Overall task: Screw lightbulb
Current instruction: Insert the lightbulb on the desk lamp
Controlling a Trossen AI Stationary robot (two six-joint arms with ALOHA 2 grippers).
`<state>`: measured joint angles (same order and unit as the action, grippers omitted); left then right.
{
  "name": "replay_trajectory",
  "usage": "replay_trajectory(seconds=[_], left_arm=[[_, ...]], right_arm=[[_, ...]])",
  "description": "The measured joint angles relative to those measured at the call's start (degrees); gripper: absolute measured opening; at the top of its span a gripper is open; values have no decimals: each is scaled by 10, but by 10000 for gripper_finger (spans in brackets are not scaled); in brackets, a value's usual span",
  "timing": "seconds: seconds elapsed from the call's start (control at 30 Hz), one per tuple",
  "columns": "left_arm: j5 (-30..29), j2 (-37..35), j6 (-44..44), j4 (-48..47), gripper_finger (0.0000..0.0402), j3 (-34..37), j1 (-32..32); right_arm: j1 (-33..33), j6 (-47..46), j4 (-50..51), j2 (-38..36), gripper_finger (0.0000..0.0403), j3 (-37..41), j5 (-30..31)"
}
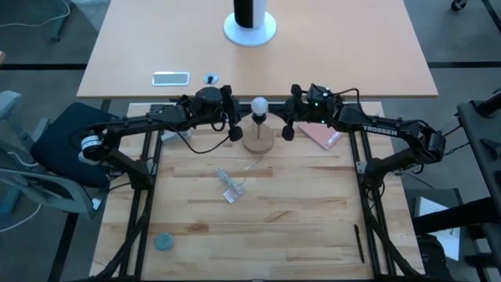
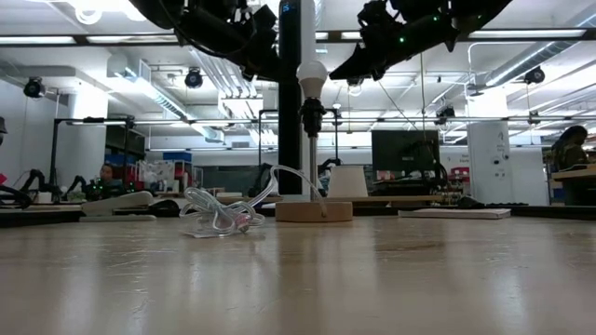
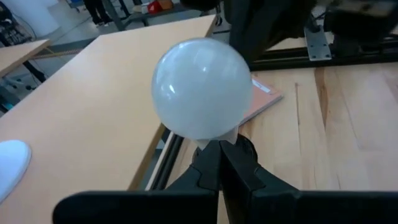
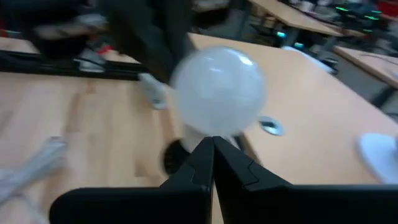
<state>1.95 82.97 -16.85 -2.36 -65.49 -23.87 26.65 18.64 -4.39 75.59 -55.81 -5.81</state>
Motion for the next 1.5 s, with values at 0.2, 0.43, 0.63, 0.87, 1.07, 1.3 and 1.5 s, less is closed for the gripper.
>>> replay_trajectory(seconds=[0.2, 0.43, 0.63, 0.87, 1.07, 1.3, 1.5], left_arm=[[0, 0, -1, 2, 0, 0, -1], [0, 2, -3, 12, 0, 0, -1], [-1, 2, -6, 13, 0, 0, -3], [-33, 10, -5, 17, 0, 0, -5], [-41, 18, -4, 14, 0, 0, -6], [-41, -9, 6, -8, 0, 0, -5], [8, -13, 3, 4, 0, 0, -5]], right_arm=[[13, 9, -39, 14, 2, 0, 16], [15, 10, -67, 25, 2, 0, -16], [14, -3, -63, 24, 2, 0, -41], [10, -21, -57, 24, 2, 0, -68], [9, -34, -45, 24, 2, 0, -71], [11, -20, -34, 16, 2, 0, -28], [13, 6, -58, 22, 2, 0, -2]])
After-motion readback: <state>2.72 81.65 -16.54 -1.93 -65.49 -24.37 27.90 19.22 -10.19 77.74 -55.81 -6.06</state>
